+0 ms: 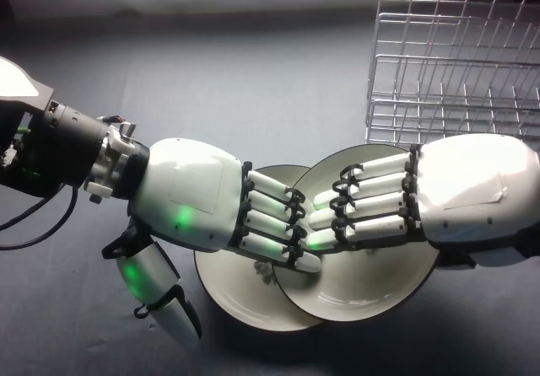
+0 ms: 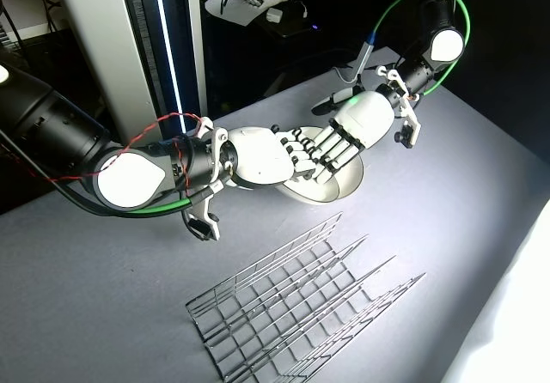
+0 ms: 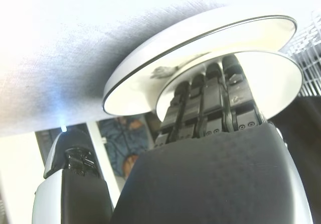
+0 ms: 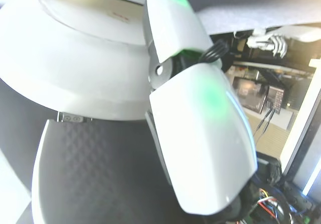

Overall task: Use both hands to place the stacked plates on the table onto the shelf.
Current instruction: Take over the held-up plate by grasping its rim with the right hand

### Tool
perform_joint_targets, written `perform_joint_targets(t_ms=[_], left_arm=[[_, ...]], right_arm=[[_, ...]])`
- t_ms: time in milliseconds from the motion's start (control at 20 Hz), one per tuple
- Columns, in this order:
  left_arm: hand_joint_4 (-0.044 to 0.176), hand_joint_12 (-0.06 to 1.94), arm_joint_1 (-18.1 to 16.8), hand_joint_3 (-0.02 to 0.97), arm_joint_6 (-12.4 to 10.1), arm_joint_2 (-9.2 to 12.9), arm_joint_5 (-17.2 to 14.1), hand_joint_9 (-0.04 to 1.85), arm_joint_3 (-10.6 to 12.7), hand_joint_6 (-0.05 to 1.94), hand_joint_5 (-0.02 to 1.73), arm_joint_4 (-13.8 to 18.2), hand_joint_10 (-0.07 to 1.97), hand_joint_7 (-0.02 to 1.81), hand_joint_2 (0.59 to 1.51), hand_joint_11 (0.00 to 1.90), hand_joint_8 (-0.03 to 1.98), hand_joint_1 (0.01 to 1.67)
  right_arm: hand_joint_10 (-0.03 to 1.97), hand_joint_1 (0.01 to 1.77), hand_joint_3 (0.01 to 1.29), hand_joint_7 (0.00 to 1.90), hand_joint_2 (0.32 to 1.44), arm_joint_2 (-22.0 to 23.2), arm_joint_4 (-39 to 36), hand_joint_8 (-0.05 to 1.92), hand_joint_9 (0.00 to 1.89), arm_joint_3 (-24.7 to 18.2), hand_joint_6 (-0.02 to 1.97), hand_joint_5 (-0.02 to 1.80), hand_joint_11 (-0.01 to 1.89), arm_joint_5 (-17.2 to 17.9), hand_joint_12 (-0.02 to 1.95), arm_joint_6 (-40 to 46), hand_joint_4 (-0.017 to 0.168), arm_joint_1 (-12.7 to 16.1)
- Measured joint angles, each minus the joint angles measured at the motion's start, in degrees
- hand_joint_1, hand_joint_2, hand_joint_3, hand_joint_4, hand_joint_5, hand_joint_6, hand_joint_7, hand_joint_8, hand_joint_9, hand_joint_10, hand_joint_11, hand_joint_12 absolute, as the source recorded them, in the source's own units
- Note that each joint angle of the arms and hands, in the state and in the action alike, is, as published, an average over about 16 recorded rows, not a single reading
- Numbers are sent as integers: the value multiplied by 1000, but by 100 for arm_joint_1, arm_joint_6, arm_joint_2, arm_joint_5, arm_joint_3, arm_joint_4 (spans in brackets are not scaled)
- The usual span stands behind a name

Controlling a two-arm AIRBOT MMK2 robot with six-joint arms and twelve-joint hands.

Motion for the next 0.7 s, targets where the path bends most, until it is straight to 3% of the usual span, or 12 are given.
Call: perform_joint_targets(t_ms=[300,500,700], left_arm=[[-10,226,0,21,6,0,0,69,1,-39,38,0,-17,3,1042,16,-17,18],[-10,220,0,21,5,0,-5,68,2,-39,38,0,-16,3,1043,16,-17,18],[-10,211,-7,21,-12,10,-3,68,-4,-39,37,5,-16,6,1045,16,-17,17]], right_arm=[[133,1392,23,110,1137,-105,35,26,81,110,45,101,21,-22,1024,1,-2,26],[395,1354,21,229,1142,-152,70,153,159,153,271,197,75,-22,1238,-10,1,50],[654,1301,18,344,1140,-182,94,424,276,176,551,304,195,-5,1454,-35,-1,67]])
